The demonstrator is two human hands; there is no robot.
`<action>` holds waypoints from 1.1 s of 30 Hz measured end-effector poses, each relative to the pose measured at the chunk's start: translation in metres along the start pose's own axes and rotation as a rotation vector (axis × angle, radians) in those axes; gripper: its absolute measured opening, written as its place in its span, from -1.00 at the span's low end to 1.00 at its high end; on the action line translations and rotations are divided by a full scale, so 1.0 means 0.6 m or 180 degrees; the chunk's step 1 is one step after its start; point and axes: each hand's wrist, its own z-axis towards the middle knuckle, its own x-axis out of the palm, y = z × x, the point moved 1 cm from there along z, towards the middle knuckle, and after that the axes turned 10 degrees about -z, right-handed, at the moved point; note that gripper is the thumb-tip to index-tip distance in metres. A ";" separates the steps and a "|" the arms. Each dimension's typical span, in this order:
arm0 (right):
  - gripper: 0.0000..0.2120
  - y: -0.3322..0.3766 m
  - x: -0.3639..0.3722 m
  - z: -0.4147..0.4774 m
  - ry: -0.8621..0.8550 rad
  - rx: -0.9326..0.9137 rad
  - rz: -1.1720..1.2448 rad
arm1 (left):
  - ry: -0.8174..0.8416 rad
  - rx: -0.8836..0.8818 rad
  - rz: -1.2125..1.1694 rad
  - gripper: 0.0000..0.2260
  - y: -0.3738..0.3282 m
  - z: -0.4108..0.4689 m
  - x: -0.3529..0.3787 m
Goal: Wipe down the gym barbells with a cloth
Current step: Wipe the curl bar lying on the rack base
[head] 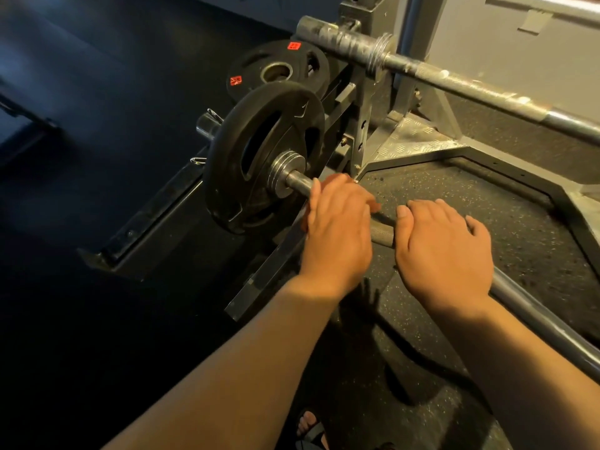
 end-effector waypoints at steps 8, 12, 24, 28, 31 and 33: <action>-0.49 -0.004 -0.002 0.005 0.0031 -0.0083 0.0055 | 0.0416 0.0091 -0.0260 -0.70 0.069 0.046 -0.087; -0.49 -0.005 -0.001 0.006 0.0028 -0.0069 0.0125 | -0.0012 -0.0163 -0.0174 -0.66 0.059 0.016 -0.043; -0.51 -0.006 0.000 0.010 0.0063 -0.0051 0.0187 | 0.0446 0.0121 0.0878 -0.77 0.056 0.088 -0.073; -0.53 -0.007 0.000 0.012 0.0098 -0.0012 0.0190 | 0.0087 0.0129 0.0417 -0.76 0.041 0.056 -0.044; -0.52 -0.008 0.002 0.012 0.0099 -0.0027 0.0177 | 0.0378 0.0318 0.0142 -0.77 0.039 0.013 -0.039; -0.52 -0.008 0.004 0.013 0.0113 -0.0041 0.0211 | 0.0539 0.0351 0.0218 -0.75 0.054 0.027 -0.062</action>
